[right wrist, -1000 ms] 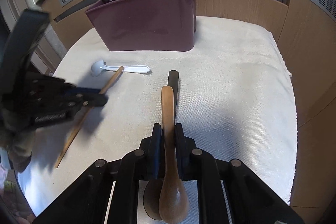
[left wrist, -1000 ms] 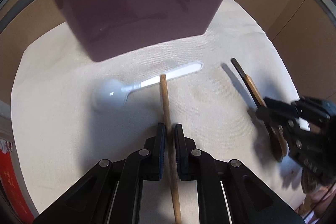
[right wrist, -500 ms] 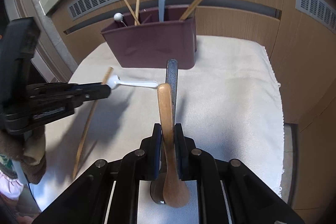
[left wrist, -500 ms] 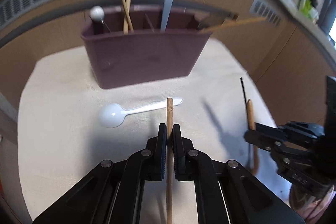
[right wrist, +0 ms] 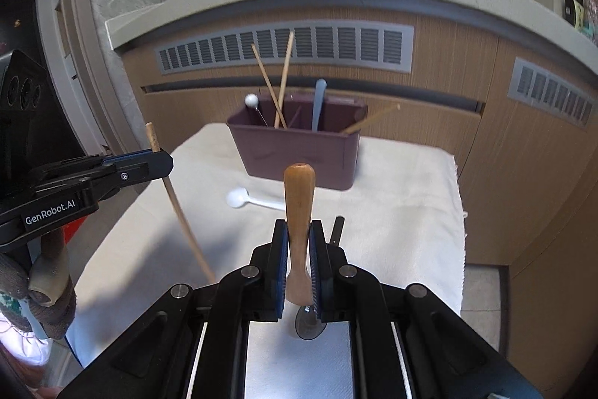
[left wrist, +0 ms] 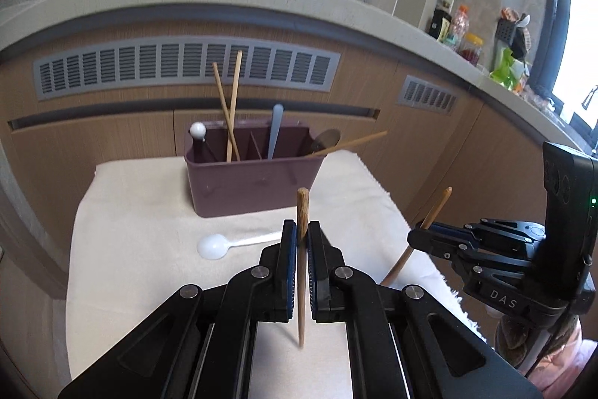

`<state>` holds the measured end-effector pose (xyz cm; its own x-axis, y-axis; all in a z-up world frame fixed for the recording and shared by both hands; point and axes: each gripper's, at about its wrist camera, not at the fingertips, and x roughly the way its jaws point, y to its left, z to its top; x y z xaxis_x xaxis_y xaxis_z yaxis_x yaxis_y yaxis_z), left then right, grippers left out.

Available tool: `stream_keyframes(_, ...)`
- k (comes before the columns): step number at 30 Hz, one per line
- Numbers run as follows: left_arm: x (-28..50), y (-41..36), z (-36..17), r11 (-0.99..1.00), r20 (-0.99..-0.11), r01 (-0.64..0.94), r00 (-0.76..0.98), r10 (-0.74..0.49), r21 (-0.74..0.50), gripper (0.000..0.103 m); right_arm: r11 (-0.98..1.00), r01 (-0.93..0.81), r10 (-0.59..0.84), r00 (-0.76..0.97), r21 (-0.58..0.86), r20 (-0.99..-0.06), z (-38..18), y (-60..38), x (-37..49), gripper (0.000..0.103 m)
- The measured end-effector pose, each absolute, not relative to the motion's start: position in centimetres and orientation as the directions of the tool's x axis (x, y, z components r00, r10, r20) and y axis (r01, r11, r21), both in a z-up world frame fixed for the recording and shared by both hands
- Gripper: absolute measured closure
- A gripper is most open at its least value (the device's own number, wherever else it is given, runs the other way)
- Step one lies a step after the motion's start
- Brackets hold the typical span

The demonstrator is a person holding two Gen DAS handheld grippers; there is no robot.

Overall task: Organize utensils
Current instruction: 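Lift both tools' utensils and drop the chopstick into the holder from the left tool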

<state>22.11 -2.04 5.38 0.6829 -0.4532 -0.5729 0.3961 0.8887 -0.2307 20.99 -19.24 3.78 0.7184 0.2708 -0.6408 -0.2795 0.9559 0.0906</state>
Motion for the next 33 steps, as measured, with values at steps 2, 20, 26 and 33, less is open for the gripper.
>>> stream_keyframes(2,21.7,-2.1,6.6,0.888,-0.55,0.405,0.7,-0.455,-0.22,0.097,0.959,-0.277,0.257,0.737,0.068,-0.625,4.8,-19.0,20.6,0.093)
stream_keyframes(20,25.4,-1.6,26.9,0.935,-0.15,0.351,0.923,-0.355,-0.053,0.098,0.977,-0.209,0.209,0.918,0.038,-0.336,23.3,-19.7,26.1,0.093)
stream_keyframes(26,29.4,-1.4,24.1,0.926,-0.249,0.369,0.892,-0.376,-0.079,0.098,0.982,-0.183,0.185,0.896,0.043,-0.403,20.7,-19.5,29.9,0.093)
stream_keyframes(33,32.3,-1.8,12.6,0.916,-0.503,0.388,0.773,-0.386,-0.106,0.096,0.982,-0.19,0.176,0.85,0.024,-0.497,15.1,-20.6,29.8,0.093)
